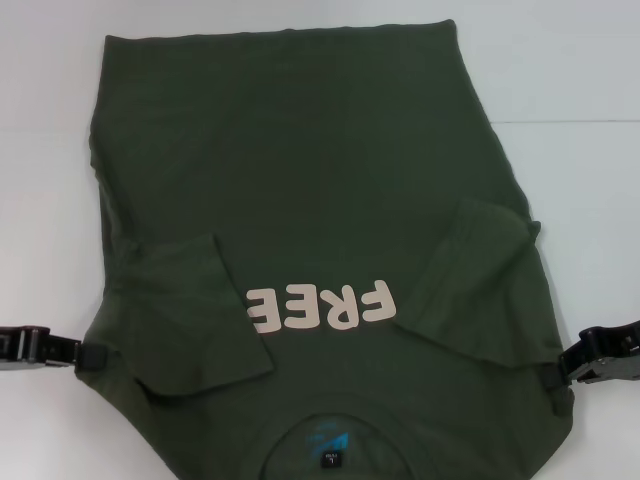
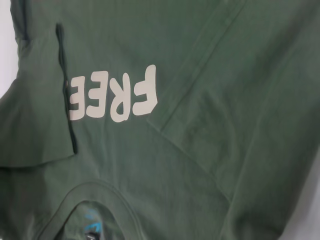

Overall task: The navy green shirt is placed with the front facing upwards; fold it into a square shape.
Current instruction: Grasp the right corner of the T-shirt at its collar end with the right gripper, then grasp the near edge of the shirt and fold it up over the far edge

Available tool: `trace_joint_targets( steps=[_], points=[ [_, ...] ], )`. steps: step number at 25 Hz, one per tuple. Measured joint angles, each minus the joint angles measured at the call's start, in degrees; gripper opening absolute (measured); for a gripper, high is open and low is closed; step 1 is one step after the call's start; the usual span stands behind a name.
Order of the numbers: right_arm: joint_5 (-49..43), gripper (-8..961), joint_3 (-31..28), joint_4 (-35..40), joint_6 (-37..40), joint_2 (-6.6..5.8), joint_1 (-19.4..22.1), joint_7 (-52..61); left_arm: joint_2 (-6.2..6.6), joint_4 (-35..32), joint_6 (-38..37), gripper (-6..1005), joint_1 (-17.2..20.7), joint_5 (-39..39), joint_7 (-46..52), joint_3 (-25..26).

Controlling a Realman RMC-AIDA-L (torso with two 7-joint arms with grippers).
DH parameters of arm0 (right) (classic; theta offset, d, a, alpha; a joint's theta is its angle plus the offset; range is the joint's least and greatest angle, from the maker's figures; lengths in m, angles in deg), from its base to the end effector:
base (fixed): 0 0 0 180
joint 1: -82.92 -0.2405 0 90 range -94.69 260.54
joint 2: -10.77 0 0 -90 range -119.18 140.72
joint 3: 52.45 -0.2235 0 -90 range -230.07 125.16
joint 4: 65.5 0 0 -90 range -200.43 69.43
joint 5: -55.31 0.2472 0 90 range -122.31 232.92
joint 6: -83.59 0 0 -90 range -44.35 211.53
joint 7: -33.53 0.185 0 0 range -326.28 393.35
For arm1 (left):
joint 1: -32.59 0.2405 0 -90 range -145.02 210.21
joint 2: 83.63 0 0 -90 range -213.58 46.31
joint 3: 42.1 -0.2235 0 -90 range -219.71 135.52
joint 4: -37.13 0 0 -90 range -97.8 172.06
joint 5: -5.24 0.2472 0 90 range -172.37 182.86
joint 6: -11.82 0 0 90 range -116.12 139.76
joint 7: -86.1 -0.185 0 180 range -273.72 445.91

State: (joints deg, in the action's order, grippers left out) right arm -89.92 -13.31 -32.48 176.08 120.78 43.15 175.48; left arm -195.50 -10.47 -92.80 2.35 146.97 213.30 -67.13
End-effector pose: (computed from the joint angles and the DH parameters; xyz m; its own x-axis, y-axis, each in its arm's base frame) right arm 0.2956 0.3549 0.0068 0.1389 -0.9898 -0.0328 -0.9884 -0.1365 -0.0668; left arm -0.3093 0.3227 0.0695 0.2777 0.9280 0.2482 0.9558 -0.2929 0.0258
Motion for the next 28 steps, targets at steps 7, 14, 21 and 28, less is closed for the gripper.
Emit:
trace_joint_targets(
  steps=[7,14,21,28],
  points=[
    [2.0,15,-0.6,1.0,1.7,-0.13,0.8,-1.1,-0.19,0.3,0.1,39,-0.5,0.1,0.6,0.0],
    [5.1,15,-2.6,1.1,2.5,-0.71,2.1,-2.5,-0.28,0.3,-0.2,40,-0.5,-0.7,0.8,0.6],
    [6.6,15,-9.2,1.1,3.3,-1.27,3.0,-5.4,-0.02,0.1,0.2,40,-0.2,-4.6,0.8,2.6],
    [7.7,15,-14.6,1.1,2.2,-1.52,3.8,-7.7,0.09,0.1,1.6,41,0.1,-7.4,0.4,5.5]
  ],
)
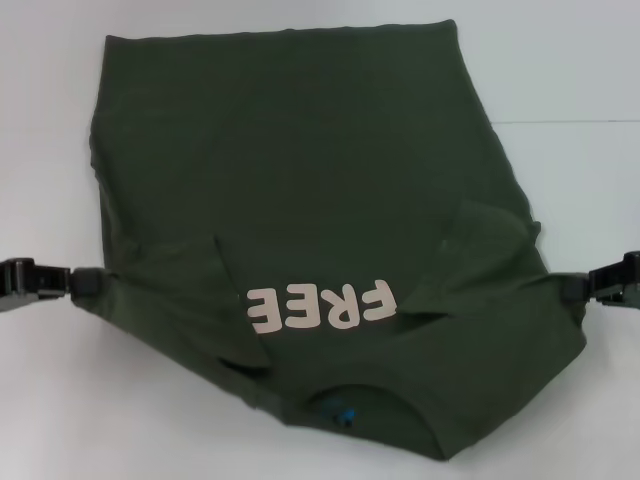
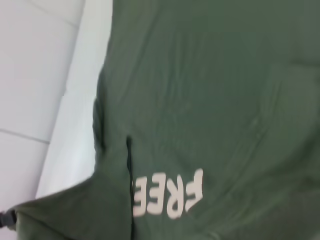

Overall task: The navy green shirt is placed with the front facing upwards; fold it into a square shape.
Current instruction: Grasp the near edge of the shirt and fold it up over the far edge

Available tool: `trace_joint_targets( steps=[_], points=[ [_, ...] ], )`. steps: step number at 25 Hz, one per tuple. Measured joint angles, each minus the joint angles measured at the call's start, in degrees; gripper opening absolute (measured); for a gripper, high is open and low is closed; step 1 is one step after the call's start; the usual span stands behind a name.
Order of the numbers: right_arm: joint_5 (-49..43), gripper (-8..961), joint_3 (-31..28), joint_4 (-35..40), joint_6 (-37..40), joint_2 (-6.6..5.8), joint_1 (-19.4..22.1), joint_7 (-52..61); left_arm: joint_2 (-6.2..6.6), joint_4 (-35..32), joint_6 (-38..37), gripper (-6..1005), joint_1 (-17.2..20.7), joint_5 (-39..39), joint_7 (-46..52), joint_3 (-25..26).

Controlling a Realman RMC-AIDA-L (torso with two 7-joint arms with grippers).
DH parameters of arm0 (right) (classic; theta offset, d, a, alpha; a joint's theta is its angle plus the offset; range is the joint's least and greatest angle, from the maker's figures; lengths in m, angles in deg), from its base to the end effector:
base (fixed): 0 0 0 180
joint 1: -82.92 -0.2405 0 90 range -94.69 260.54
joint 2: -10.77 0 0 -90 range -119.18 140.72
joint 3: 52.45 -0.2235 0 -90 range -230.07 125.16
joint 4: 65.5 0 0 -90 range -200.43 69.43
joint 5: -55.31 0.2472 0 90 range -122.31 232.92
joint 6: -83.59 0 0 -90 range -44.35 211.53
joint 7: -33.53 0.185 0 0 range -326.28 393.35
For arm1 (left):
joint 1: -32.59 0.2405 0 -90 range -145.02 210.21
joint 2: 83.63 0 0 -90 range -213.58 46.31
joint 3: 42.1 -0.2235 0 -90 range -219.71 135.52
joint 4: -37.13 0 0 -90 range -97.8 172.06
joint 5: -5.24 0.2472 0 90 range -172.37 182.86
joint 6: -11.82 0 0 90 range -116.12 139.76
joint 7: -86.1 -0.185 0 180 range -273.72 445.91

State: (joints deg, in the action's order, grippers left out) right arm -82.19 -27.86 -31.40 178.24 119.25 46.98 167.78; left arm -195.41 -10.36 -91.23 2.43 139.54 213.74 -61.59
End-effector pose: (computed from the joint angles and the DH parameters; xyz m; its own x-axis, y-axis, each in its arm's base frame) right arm 0.2978 0.3649 0.0506 0.1191 -0.9383 -0.3246 -0.9800 -0.1636 0.1133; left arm -0.2995 0.3403 0.0898 0.2321 0.8676 0.4398 0.9499 -0.2994 0.0892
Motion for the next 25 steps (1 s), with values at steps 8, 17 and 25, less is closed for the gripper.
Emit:
trace_joint_targets(
  steps=[8,17,25],
  points=[
    [4.0,15,-1.5,-0.3,-1.7,0.27,1.7,-2.0,-0.33,0.2,2.3,42,0.7,-2.7,-0.4,1.1],
    [10.0,15,-1.7,-0.4,-2.6,0.59,3.4,-3.5,-0.67,0.6,3.9,43,3.0,-9.0,-2.1,1.2],
    [14.6,16,-2.3,-0.6,-5.6,1.15,5.0,-4.9,-0.81,2.7,5.1,43,3.9,-12.6,-4.6,1.2]
  ],
)
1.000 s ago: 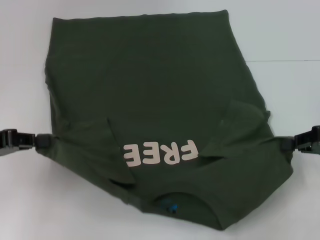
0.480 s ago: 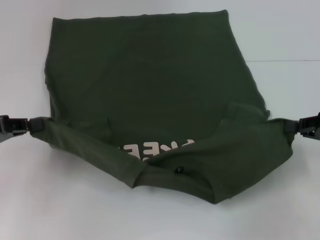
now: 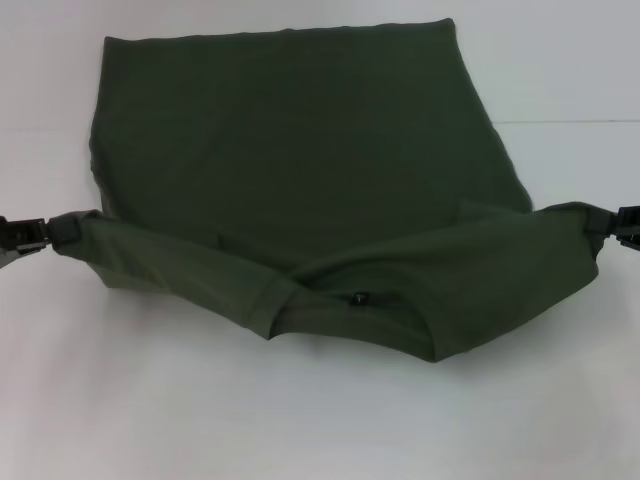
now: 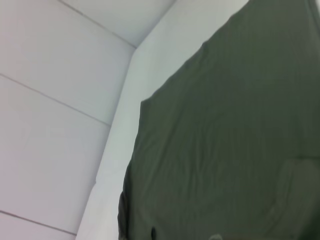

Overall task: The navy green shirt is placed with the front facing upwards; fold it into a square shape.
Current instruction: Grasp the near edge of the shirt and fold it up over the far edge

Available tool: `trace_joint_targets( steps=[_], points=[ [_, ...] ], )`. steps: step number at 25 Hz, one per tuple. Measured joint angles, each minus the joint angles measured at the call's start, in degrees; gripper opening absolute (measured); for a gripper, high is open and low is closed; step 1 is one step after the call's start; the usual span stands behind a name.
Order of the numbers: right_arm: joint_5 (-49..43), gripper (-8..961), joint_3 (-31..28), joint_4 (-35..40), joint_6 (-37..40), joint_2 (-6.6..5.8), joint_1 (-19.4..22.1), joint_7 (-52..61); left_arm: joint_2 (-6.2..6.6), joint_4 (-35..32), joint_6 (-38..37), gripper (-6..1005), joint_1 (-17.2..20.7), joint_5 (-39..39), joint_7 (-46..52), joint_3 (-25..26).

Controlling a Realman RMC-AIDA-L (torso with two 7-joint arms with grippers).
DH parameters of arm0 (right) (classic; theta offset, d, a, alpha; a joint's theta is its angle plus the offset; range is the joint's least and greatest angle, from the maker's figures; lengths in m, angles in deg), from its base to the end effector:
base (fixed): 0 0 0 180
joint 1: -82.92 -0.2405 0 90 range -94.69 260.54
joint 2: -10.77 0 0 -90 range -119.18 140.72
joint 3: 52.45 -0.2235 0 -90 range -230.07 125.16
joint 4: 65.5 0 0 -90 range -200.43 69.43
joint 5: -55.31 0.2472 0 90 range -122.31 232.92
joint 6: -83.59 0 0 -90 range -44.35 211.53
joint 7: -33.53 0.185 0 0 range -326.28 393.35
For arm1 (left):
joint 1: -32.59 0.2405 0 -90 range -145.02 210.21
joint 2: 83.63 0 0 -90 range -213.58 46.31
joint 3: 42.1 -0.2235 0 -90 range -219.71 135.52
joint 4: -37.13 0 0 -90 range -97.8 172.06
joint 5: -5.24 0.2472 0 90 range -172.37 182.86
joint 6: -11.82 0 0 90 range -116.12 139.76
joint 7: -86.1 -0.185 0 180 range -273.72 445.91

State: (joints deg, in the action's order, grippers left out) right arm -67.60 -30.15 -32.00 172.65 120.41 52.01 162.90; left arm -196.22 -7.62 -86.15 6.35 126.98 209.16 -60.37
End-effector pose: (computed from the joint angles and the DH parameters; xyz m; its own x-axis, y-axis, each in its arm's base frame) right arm 0.3071 0.3754 0.0684 0.0407 -0.8154 -0.5774 -0.9622 -0.1878 0.1974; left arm -0.3058 0.3463 0.0998 0.1795 0.7464 0.6409 0.9335 -0.3348 0.1286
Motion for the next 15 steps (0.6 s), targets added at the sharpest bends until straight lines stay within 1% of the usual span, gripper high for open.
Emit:
trace_joint_targets(
  steps=[4,7,12,15],
  points=[
    [1.8,16,-0.1,0.0,-0.6,0.5,0.6,-1.4,-0.1,1.2,0.2,44,0.7,-1.6,-1.7,0.0],
    [2.9,16,-0.4,-0.1,0.3,0.56,1.2,-2.7,-0.1,2.1,0.2,44,1.9,-4.0,-3.4,0.0],
    [4.0,16,-0.7,0.1,4.5,0.61,2.6,-5.2,-0.07,3.3,-1.7,44,3.8,-7.0,-5.6,0.0],
    [4.0,16,-0.7,0.2,7.4,0.7,3.3,-7.2,-0.06,3.5,-4.4,45,4.9,-8.4,-7.0,0.4]
  ],
)
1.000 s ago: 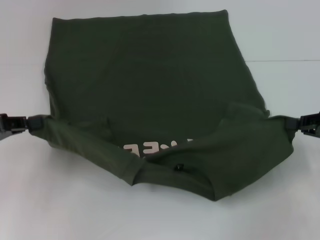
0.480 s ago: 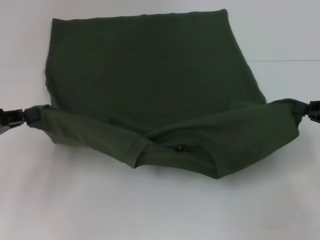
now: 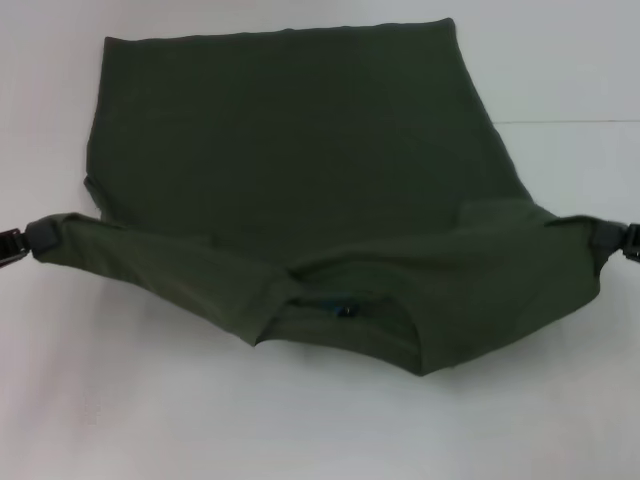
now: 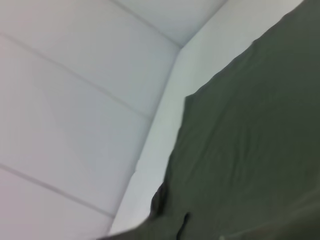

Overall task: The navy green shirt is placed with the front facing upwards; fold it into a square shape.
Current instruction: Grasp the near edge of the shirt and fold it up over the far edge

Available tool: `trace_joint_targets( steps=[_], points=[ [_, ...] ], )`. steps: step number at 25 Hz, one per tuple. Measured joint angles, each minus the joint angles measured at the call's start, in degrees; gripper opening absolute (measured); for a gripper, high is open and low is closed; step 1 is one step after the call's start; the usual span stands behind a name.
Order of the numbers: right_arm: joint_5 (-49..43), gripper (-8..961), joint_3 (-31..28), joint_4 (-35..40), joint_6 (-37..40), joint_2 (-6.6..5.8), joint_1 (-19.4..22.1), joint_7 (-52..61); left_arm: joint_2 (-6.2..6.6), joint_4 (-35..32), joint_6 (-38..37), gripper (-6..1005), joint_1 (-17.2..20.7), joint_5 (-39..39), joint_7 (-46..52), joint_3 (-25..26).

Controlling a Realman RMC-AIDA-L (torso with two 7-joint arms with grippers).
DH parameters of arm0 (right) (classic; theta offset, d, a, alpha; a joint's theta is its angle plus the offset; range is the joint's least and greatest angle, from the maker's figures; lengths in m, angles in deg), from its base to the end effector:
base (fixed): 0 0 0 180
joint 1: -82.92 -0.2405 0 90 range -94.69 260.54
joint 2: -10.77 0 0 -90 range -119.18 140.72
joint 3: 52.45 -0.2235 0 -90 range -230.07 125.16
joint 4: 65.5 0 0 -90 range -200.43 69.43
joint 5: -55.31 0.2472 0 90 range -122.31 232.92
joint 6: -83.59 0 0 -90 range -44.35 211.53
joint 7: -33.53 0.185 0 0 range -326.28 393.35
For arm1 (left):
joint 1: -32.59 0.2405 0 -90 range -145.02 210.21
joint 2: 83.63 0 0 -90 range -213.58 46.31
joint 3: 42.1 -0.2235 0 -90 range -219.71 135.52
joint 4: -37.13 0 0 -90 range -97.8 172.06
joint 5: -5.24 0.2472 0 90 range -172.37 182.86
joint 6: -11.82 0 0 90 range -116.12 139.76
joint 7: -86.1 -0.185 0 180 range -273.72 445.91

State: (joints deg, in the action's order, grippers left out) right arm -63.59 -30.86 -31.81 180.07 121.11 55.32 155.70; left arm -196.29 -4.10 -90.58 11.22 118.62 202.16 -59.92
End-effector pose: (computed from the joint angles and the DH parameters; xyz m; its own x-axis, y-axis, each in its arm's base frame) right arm 0.3016 0.3479 0.0697 0.1109 -0.7943 -0.5974 -0.9168 -0.3138 0.2470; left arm -0.3101 0.3181 0.1020 0.1696 0.6741 0.7189 0.8876 -0.4215 0.1858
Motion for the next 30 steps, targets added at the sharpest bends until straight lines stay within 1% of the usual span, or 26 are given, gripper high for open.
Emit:
trace_joint_targets(
  steps=[1,11,20,26,30],
  points=[
    [0.0,16,0.0,0.0,0.9,0.05,0.2,-0.7,-0.01,0.1,-1.5,45,0.6,-0.4,-0.5,0.2],
    [-0.2,16,0.5,-0.1,8.5,0.55,3.0,-6.6,-0.37,0.6,-6.3,46,4.9,-1.2,-2.3,2.4],
    [-0.7,16,1.0,0.1,15.9,0.65,5.8,-12.0,-0.55,0.6,-10.8,46,9.2,-1.0,-3.4,2.5],
    [-2.2,16,4.6,-0.3,17.1,0.78,6.7,-15.2,-0.55,0.3,-14.0,47,11.4,-0.3,-3.8,1.9],
    [-2.2,16,8.1,-0.3,17.1,0.8,6.9,-15.5,-0.34,0.2,-14.7,47,11.9,2.7,-3.1,1.6]
  ],
)
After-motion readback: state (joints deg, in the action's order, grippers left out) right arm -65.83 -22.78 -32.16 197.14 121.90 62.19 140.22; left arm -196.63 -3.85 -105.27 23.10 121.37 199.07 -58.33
